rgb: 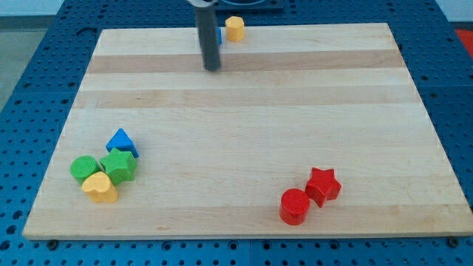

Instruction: Move red star along with red circle slightly left

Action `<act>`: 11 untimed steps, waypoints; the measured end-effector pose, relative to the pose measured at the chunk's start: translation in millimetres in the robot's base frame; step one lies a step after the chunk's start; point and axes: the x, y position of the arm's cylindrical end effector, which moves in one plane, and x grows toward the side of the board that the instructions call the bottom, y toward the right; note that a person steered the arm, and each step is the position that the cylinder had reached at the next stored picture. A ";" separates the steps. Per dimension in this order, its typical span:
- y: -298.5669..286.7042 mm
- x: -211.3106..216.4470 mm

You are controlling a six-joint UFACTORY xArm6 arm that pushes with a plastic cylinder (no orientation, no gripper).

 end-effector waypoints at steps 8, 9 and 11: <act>170.2 205.6; 170.0 244.1; 127.0 265.5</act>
